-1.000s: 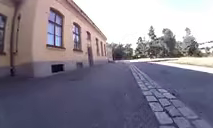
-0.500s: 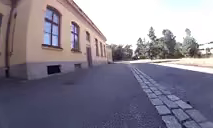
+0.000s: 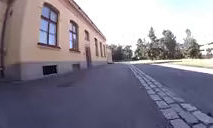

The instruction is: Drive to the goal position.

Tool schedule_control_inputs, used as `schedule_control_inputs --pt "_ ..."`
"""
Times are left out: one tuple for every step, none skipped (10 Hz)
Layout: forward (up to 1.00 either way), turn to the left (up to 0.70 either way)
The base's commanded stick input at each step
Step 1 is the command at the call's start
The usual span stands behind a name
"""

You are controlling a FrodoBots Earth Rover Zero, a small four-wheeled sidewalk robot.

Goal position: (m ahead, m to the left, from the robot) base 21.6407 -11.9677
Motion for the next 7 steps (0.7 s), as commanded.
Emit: schedule_control_inputs --pt "0.68 0.0" --pt "0.68 0.0" --pt "0.68 0.0" --pt "0.68 0.0" --pt "0.68 0.0" --pt "0.68 0.0" --pt "0.68 0.0"
